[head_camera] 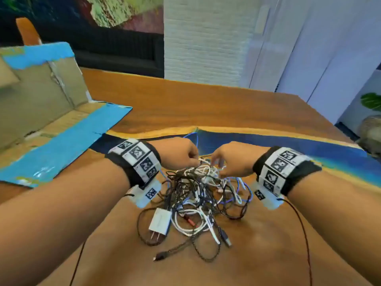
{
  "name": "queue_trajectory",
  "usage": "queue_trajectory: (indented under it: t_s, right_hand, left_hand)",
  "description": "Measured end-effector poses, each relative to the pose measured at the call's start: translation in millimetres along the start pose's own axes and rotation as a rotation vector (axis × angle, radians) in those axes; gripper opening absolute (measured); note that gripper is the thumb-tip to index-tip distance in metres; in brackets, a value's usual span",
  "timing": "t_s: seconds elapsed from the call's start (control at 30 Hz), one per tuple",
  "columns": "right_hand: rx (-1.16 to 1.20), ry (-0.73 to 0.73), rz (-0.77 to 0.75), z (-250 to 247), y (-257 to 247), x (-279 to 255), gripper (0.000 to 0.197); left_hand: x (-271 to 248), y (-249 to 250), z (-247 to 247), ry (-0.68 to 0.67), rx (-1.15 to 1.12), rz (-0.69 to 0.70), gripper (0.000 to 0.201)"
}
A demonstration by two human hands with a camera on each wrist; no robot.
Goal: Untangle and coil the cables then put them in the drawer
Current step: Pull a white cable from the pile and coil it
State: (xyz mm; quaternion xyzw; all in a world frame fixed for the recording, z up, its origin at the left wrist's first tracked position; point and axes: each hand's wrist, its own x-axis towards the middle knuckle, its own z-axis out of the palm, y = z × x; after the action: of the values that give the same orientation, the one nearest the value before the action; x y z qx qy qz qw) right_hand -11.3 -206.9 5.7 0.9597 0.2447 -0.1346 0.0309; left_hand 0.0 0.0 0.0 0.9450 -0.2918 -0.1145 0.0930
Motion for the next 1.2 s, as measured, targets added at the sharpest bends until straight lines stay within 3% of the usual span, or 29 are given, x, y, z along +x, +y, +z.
queue_trajectory:
  t_s: [0.13,0.3,0.6,0.73,0.87,0.93,0.97,1.03,1.07,1.13,1.17,1.2]
  right_hand:
    - [-0.037,0.095,0.111,25.6,-3.6,-6.3,0.03]
    - [0.163,0.243,0.136,20.5,-4.8,-21.0,0.01]
    - [0.736,0.995,0.111,-29.3,25.9,-87.3,0.01]
    - [0.893,1.236,0.2,-34.2,60.2,-115.0,0.013]
    - [1.077,1.162,0.261,6.4,65.2,-107.4,0.019]
    - [1.222,1.057,0.195,28.4,51.3,-100.8,0.018]
    - [1.296,0.997,0.13,34.9,41.7,-98.0,0.018]
    - [1.385,0.91,-0.027,35.6,23.6,-94.2,0.017]
    - [1.407,0.904,-0.102,29.1,16.7,-94.4,0.016]
    - [1.489,0.996,-0.23,7.4,12.6,-99.7,0.018]
    - [1.549,1.079,-0.266,-4.9,16.9,-105.6,0.019]
    - [1.609,1.171,-0.271,-16.0,24.6,-113.3,0.019]
  left_hand:
    - [-1.0,9.5,24.7,0.072,-0.013,0.01,0.025]
    - [-9.6,25.0,31.9,0.219,-0.175,0.032,0.023]
    - [-4.5,31.6,31.3,0.263,-0.281,0.022,0.032]
    - [-15.9,19.4,20.6,0.441,-0.313,-0.111,0.033]
    - [-16.0,12.1,14.4,0.557,-0.254,-0.233,0.036]
    - [-11.2,23.9,18.9,0.564,-0.263,-0.178,0.009]
    - [-7.8,34.1,23.0,0.526,-0.306,-0.098,0.016]
    - [3.3,56.3,35.6,0.319,-0.526,0.094,0.056]
    - [7.4,65.4,42.3,0.222,-0.588,0.132,0.063]
    - [13.4,71.1,50.1,0.147,-0.55,0.145,0.046]
    - [13.8,67.7,48.8,0.159,-0.483,0.106,0.027]
    - [12.0,61.4,45.6,0.203,-0.455,0.061,0.022]
